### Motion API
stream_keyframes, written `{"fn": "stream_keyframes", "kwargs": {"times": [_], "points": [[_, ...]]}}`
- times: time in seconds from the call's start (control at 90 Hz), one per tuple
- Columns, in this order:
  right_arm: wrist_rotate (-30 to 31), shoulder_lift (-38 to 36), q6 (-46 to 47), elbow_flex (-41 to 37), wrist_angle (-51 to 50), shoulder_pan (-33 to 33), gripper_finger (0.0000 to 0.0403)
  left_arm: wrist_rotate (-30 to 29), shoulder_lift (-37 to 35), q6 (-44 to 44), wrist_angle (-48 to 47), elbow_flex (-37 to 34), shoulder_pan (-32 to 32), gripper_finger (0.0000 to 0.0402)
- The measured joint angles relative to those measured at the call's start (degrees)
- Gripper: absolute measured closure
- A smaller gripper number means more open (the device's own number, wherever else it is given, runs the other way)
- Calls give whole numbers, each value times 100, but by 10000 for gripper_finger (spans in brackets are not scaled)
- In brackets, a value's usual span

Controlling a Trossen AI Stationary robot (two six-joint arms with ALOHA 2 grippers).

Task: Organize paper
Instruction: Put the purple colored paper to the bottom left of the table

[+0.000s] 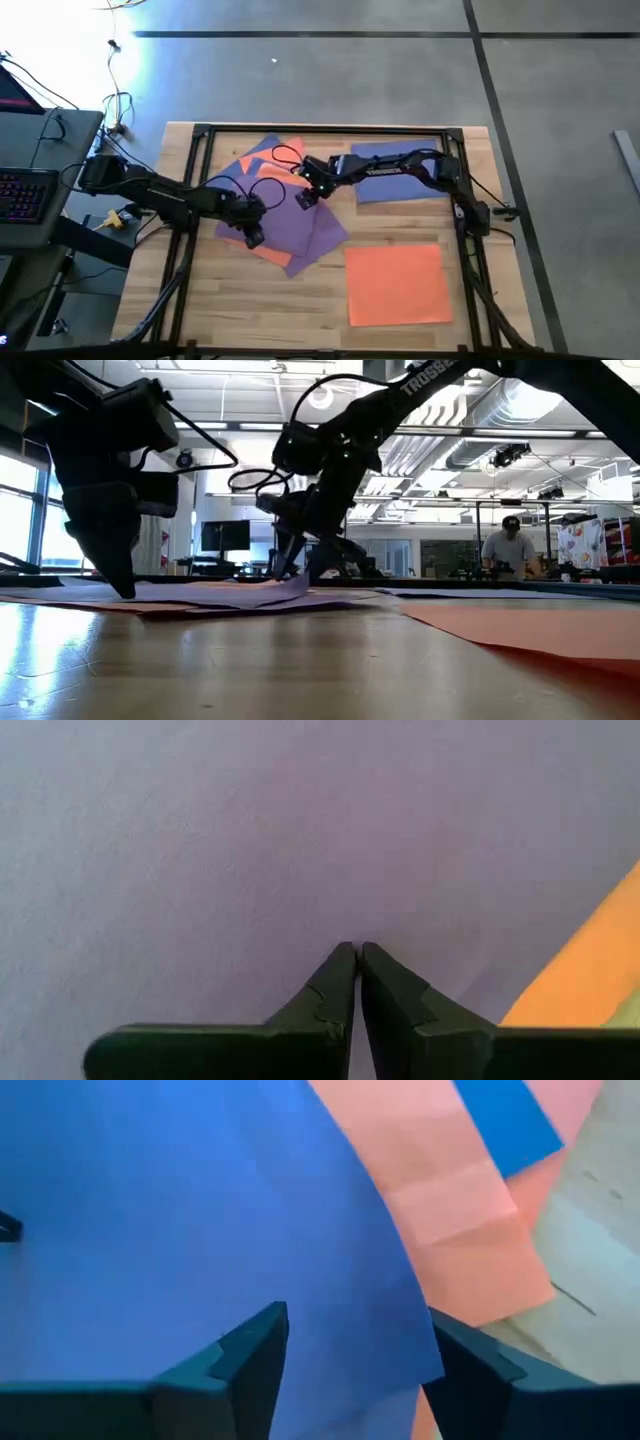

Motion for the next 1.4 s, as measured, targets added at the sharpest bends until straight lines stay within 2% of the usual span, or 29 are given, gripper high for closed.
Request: {"fn": "stream_keyframes", "kwargs": {"times": [0.178, 0.4, 0.489, 0.611, 0.767, 0.911, 1.011, 1.089, 1.233, 1.344, 1.4], "points": [[-13, 43, -146, 2, 86, 46, 279, -100, 0, -215, 24, 0, -3, 402], [-7, 53, -371, 2, 128, 59, 388, -182, -26, -286, 16, 47, 25, 402], [4, 31, -467, 2, 33, 59, 399, -206, -97, -283, -263, 240, 118, 402], [-59, -228, -564, 2, -156, 18, 402, -274, -370, -205, -1159, 800, 261, 402], [-731, -828, -916, 13, -209, 18, 403, -312, -880, 65, -2623, 1924, 417, 402], [-2157, -1205, -712, 13, -39, 101, 403, -556, -1413, 173, -3547, 3177, 422, 402], [-3361, -1234, -348, 13, 766, 341, 403, -934, -1810, 240, -3652, 3922, 417, 402], [-3921, -1212, 210, 13, 1626, 658, 403, -1365, -2099, 453, -3542, 4405, 417, 402], [-4314, -1203, 1381, 13, 3394, 1179, 403, -2139, -2507, 768, -3545, 4954, 417, 402], [-4335, -1201, 2305, 13, 4958, 1456, 403, -2367, -2766, 798, -3555, 5080, 417, 402], [-4200, -1205, 2526, 20, 5408, 1566, 403, -2433, -2885, 758, -3569, 5079, 417, 402]]}}
